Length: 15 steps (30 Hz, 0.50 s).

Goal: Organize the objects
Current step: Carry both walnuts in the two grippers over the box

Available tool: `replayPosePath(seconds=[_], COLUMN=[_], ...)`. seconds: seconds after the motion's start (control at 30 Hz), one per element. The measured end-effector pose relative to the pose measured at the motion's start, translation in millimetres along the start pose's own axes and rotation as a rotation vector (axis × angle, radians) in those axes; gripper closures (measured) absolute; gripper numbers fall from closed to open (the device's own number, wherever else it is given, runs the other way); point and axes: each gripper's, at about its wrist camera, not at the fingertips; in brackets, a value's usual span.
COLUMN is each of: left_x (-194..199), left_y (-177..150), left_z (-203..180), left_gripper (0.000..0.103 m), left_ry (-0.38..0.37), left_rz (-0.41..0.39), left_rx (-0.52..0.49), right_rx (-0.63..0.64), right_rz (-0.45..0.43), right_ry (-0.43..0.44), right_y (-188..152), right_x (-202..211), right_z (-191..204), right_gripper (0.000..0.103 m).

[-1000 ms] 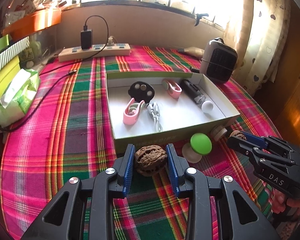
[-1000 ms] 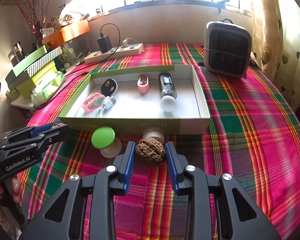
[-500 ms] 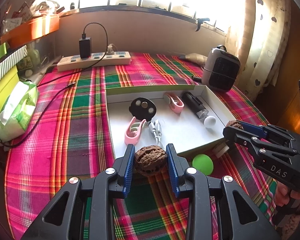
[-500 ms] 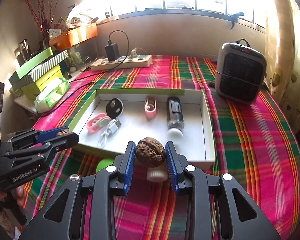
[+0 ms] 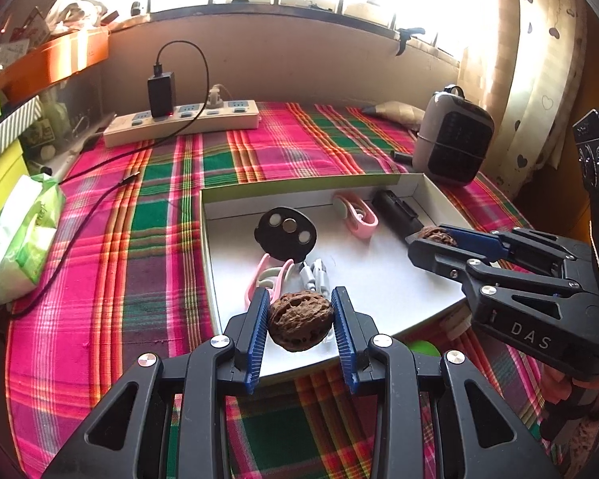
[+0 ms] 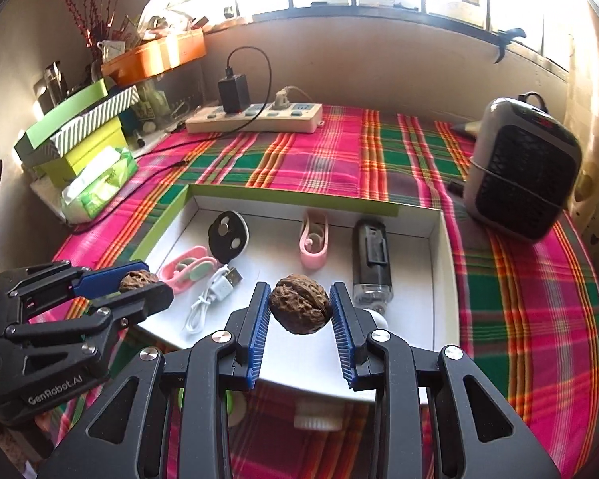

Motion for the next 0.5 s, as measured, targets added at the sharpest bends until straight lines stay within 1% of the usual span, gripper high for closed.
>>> replayPosePath(seconds=[0.23,0.5], left_x=[-15,-18], left_y=[2,5], left_z=[1,-1], left_gripper=[0.073,0.073], left_ry=[0.013,0.031], left_rz=[0.035,0.029], left_rx=[-0.007,-0.027], right_rx=[0.015,0.04], right_rz=[0.048,0.073], right_ry=[-0.01,-0.016], right_y=[9,15], right_x=[-22,-36], right_z=[-3,-2], right_gripper=[0.071,0.071])
Point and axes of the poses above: each gripper's, at about its wrist camera, not at the fingertips, and x roughly against the way its jaws point, z to its left, y to its top, and after that the axes turned 10 degrees about z, right-handed
